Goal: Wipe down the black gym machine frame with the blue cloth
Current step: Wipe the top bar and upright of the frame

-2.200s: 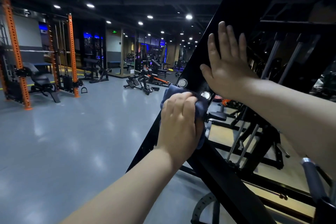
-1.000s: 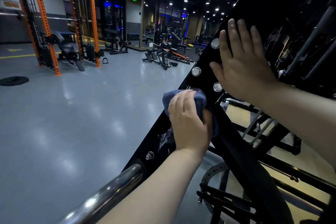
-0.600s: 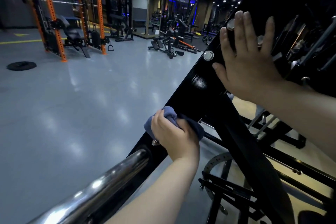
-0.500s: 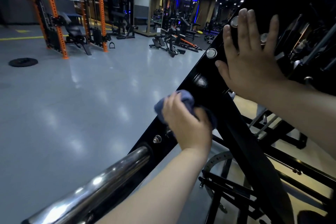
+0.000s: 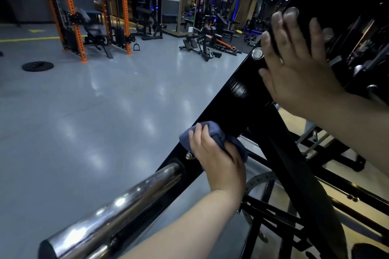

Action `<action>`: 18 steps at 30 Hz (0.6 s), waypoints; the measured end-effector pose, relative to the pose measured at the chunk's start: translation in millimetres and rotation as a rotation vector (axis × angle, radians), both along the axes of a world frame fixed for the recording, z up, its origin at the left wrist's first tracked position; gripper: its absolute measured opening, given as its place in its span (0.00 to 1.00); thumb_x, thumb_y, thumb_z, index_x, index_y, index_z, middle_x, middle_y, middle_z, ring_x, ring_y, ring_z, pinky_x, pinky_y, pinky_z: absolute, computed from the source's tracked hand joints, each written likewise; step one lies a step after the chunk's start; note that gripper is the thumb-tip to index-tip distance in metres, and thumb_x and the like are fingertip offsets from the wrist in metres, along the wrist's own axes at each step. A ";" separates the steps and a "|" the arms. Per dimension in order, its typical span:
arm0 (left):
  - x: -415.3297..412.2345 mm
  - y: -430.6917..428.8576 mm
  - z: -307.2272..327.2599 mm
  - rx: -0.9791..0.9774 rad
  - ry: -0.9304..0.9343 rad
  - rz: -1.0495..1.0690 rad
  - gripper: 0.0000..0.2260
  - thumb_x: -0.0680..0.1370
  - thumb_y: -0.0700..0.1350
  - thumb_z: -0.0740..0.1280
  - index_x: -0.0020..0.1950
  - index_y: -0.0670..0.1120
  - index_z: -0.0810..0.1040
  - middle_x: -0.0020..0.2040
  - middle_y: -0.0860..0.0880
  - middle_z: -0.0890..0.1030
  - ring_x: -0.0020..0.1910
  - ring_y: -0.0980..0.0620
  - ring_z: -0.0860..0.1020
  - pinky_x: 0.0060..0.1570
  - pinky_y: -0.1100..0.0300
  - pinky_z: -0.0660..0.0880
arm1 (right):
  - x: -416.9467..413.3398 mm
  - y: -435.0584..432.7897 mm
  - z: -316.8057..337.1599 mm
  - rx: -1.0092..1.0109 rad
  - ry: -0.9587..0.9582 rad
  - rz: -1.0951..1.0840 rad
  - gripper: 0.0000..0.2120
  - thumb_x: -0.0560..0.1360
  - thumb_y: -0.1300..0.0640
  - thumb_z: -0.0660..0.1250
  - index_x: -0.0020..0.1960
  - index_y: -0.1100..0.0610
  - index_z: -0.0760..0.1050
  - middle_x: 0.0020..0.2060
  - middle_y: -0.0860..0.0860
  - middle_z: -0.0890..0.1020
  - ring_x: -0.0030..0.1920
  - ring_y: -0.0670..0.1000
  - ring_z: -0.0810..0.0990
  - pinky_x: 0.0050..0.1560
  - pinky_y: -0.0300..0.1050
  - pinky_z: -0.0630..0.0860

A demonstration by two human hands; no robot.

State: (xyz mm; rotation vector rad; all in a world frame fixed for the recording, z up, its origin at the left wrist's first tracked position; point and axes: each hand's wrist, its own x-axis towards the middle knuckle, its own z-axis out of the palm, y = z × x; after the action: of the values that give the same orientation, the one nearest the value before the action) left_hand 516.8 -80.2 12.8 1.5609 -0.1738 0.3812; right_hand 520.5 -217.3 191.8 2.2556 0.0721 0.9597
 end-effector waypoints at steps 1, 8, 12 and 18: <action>5.8 -2.3 13.1 -0.002 -0.044 -0.031 0.22 0.76 0.42 0.58 0.67 0.34 0.71 0.71 0.38 0.69 0.75 0.35 0.62 0.74 0.48 0.56 | 0.1 0.2 -1.9 -0.006 0.006 0.024 0.31 0.84 0.48 0.48 0.81 0.67 0.52 0.81 0.64 0.47 0.82 0.63 0.48 0.79 0.66 0.44; 36.7 -6.0 52.7 0.055 -0.322 -0.143 0.27 0.76 0.48 0.58 0.75 0.40 0.68 0.77 0.44 0.65 0.81 0.46 0.53 0.80 0.55 0.48 | 2.5 2.4 -2.8 -0.036 0.033 0.030 0.32 0.84 0.48 0.48 0.82 0.64 0.51 0.81 0.64 0.50 0.81 0.63 0.51 0.80 0.63 0.48; 14.1 -4.2 -2.0 -0.021 -0.116 0.014 0.25 0.78 0.45 0.57 0.75 0.39 0.65 0.77 0.44 0.63 0.80 0.44 0.55 0.79 0.51 0.49 | 3.7 1.7 -2.2 -0.025 0.022 0.038 0.31 0.84 0.48 0.48 0.82 0.63 0.51 0.81 0.64 0.52 0.81 0.64 0.51 0.80 0.64 0.47; -15.8 0.7 -37.5 -0.029 -0.022 -0.010 0.23 0.77 0.38 0.56 0.73 0.43 0.65 0.78 0.50 0.61 0.81 0.51 0.49 0.78 0.62 0.42 | 4.1 2.6 -8.1 -0.008 0.037 0.022 0.31 0.84 0.48 0.47 0.82 0.64 0.49 0.81 0.65 0.52 0.81 0.64 0.49 0.80 0.64 0.46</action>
State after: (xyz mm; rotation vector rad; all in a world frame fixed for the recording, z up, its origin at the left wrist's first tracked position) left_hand 501.0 -79.5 -24.7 1.5271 -0.1915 0.3916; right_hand 524.6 -214.7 183.8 2.2695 0.1170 0.9276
